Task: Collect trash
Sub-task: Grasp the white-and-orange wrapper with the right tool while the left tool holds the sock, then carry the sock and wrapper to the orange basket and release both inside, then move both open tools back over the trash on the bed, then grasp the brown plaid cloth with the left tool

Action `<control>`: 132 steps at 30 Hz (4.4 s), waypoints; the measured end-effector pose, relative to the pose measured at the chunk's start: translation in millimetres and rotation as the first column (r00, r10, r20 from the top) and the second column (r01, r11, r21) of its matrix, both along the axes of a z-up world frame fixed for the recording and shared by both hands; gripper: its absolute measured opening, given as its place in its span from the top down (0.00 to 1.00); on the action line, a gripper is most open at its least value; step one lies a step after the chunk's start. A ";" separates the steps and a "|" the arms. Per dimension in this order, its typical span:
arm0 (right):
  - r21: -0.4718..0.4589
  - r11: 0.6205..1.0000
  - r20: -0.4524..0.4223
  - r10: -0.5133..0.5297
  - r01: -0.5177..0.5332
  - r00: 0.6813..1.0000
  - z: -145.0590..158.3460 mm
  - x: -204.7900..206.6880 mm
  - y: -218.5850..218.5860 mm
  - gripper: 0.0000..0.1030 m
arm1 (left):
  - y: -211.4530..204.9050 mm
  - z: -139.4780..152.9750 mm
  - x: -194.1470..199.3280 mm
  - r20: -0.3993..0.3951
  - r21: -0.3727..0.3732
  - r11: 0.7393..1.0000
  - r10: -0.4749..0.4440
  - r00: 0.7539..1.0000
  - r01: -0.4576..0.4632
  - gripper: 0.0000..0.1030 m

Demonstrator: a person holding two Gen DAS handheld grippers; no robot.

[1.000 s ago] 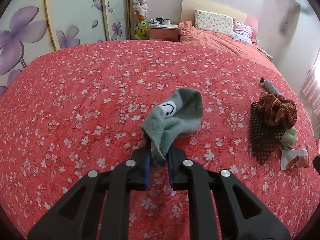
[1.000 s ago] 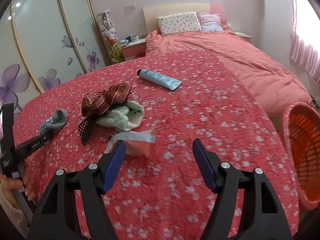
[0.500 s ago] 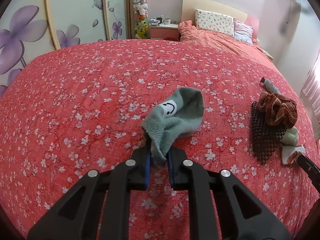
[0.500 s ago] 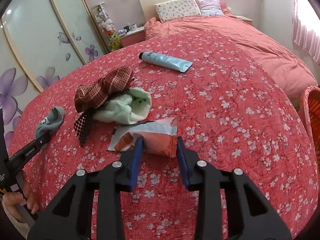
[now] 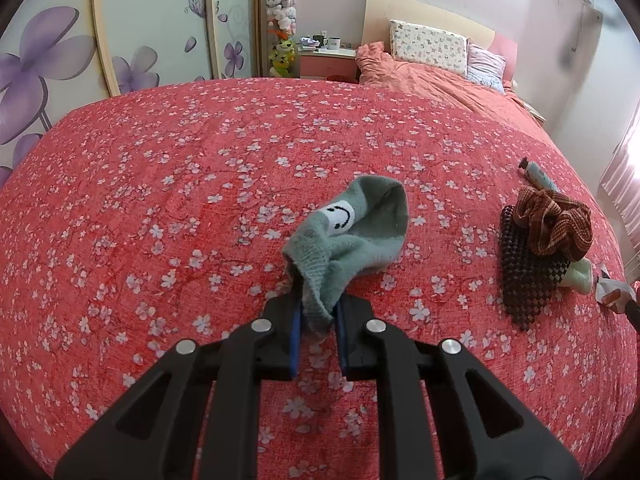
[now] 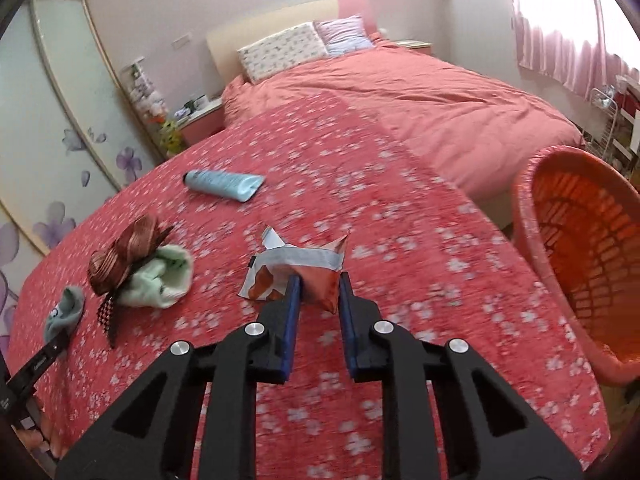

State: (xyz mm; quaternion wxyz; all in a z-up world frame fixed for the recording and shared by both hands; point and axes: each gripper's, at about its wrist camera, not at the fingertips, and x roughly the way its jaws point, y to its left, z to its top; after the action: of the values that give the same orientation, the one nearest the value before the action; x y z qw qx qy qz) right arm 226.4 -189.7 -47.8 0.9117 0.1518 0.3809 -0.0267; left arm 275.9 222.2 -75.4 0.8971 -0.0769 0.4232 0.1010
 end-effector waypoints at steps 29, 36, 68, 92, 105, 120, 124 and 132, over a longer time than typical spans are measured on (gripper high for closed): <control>-0.022 0.998 0.118 0.053 -0.051 0.992 29.6 -33.5 -23.6 0.93 | -32.6 54.4 -25.7 0.145 0.044 0.992 -0.120 0.982 0.114 0.91; -0.007 1.000 0.216 0.018 -0.017 0.976 55.9 -55.8 -42.9 0.93 | -78.3 93.4 -42.9 0.209 0.028 0.982 -0.189 0.959 0.188 0.91; 0.000 0.918 0.390 -0.365 0.397 0.845 80.8 -131.5 -203.3 0.93 | -426.7 110.2 -70.0 0.254 -0.067 0.669 -0.706 0.661 0.741 0.91; 0.114 0.917 0.215 -0.399 0.382 0.892 34.6 -121.3 -237.6 0.68 | -484.9 27.8 -35.4 0.082 -0.090 0.659 -0.743 0.665 0.747 0.57; 0.035 0.937 0.217 -0.346 0.347 0.913 42.8 -114.2 -210.7 0.52 | -386.9 34.1 -28.7 0.084 0.038 0.777 -0.629 0.773 0.629 0.34; -0.087 0.982 0.180 -0.152 0.170 0.972 44.1 -86.0 -127.5 0.52 | -218.6 56.7 3.1 0.139 0.115 0.930 -0.362 0.922 0.348 0.34; -0.113 0.984 0.165 -0.116 0.135 0.979 40.1 -79.6 -108.0 0.52 | -173.0 55.8 20.9 0.136 0.093 0.962 -0.266 0.954 0.255 0.34; -0.143 0.988 0.145 -0.044 0.065 0.988 35.9 -67.9 -74.2 0.52 | -135.6 42.8 51.5 0.076 -0.021 0.974 -0.224 0.972 0.227 0.47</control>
State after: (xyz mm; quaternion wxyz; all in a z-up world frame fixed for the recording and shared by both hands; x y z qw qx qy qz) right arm 158.5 -263.9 -12.0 0.9440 0.0961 0.3081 -0.0689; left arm 327.4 86.5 -32.6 0.9164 -0.0452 0.3975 -0.0108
